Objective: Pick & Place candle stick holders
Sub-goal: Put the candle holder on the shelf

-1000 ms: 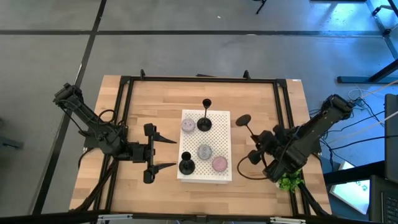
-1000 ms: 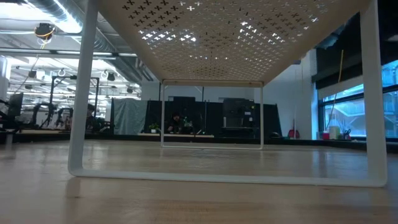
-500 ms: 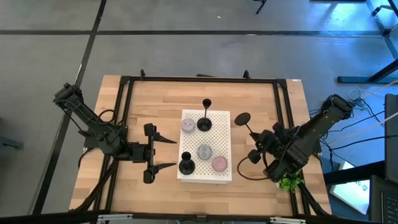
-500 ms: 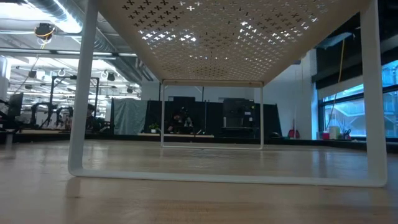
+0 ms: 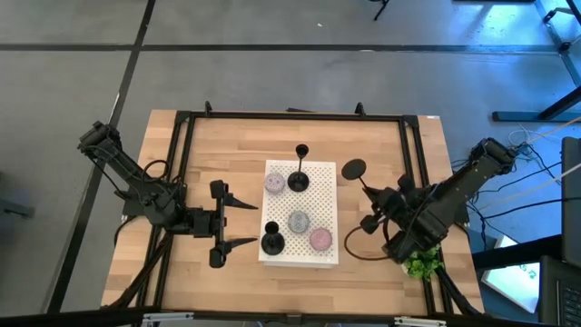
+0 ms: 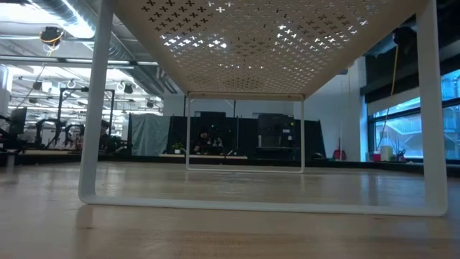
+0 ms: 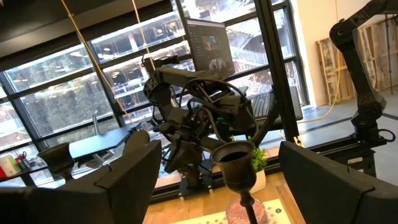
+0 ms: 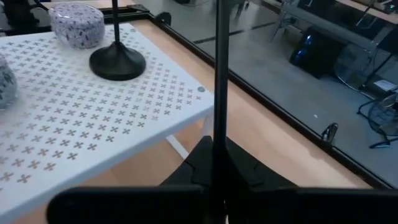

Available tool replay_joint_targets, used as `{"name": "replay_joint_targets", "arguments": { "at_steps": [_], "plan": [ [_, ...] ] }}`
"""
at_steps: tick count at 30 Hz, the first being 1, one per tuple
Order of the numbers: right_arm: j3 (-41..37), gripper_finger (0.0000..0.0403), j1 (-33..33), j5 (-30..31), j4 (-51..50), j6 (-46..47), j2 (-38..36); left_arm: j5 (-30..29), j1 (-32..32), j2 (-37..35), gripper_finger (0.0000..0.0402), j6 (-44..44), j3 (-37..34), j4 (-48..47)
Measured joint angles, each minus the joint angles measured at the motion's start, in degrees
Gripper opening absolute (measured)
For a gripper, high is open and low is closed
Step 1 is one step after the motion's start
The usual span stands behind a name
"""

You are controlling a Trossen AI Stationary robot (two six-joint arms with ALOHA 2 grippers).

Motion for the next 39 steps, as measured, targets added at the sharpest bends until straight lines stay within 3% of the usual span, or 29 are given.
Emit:
{"name": "replay_joint_targets", "arguments": {
  "at_steps": [4,14,27,39],
  "plan": [
    [0.0,0.0014,-1.24,0.48,-0.01,-0.37,0.0,0.0,0.0,0.0,0.0322,-0.07,0.0,0.0],
    [0.0,0.0014,-2.13,11.93,0.31,2.55,0.0,0.0,0.0,0.0,0.0322,-0.07,0.0,0.0],
    [0.0,0.0014,-2.89,21.81,2.88,4.2,0.02,0.0,-0.01,0.0,0.0322,-0.08,0.0,-0.41],
    [0.0,0.0014,-2.66,23.98,2.2,2.43,0.11,0.0,-0.02,0.0,0.0322,-0.07,-0.01,-0.42]
  ]
}}
